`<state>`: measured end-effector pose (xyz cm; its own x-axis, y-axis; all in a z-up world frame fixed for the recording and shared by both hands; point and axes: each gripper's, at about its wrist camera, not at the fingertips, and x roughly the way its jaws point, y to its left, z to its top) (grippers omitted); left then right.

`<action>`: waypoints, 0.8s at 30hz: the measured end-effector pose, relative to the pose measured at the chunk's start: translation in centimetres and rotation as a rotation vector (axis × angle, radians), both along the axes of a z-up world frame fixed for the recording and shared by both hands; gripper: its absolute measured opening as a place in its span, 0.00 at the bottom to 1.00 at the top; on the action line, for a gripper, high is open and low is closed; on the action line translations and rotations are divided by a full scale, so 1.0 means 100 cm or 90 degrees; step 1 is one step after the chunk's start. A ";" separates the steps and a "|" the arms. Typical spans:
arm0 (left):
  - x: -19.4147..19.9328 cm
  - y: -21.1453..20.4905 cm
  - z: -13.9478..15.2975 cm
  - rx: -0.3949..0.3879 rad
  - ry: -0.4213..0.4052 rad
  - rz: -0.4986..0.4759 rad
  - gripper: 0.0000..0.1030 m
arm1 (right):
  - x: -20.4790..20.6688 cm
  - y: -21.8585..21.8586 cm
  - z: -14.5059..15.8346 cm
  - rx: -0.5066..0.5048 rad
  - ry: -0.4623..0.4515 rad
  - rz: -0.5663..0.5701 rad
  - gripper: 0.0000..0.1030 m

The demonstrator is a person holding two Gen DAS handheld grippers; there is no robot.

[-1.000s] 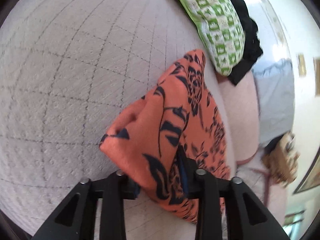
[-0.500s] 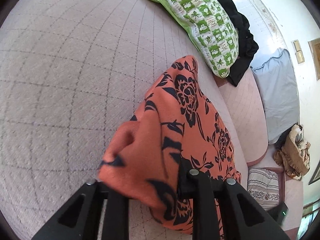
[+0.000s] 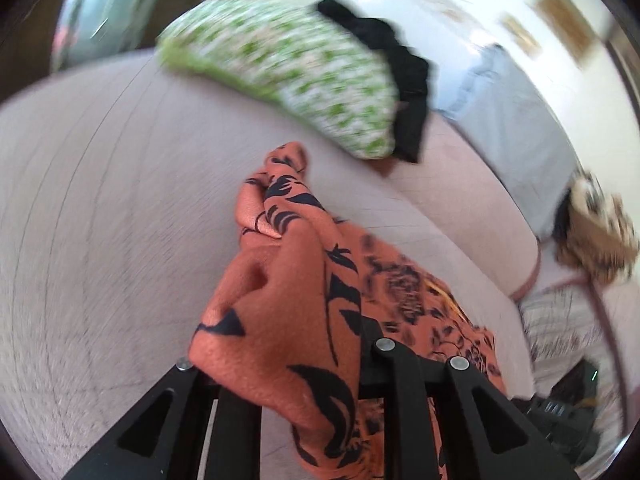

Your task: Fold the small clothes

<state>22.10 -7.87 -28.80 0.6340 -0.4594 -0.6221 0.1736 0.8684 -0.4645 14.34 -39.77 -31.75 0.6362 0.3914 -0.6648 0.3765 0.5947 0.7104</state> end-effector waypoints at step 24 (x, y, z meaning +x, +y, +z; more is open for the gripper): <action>-0.001 -0.066 0.023 -0.039 -0.038 -0.342 0.82 | 0.026 -0.049 -0.018 0.222 -0.066 0.055 0.78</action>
<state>21.97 -14.47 -26.48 0.3335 -0.7632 -0.5534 0.6132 0.6215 -0.4875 16.98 -44.63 -33.54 0.6481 0.6379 -0.4160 0.2508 0.3369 0.9075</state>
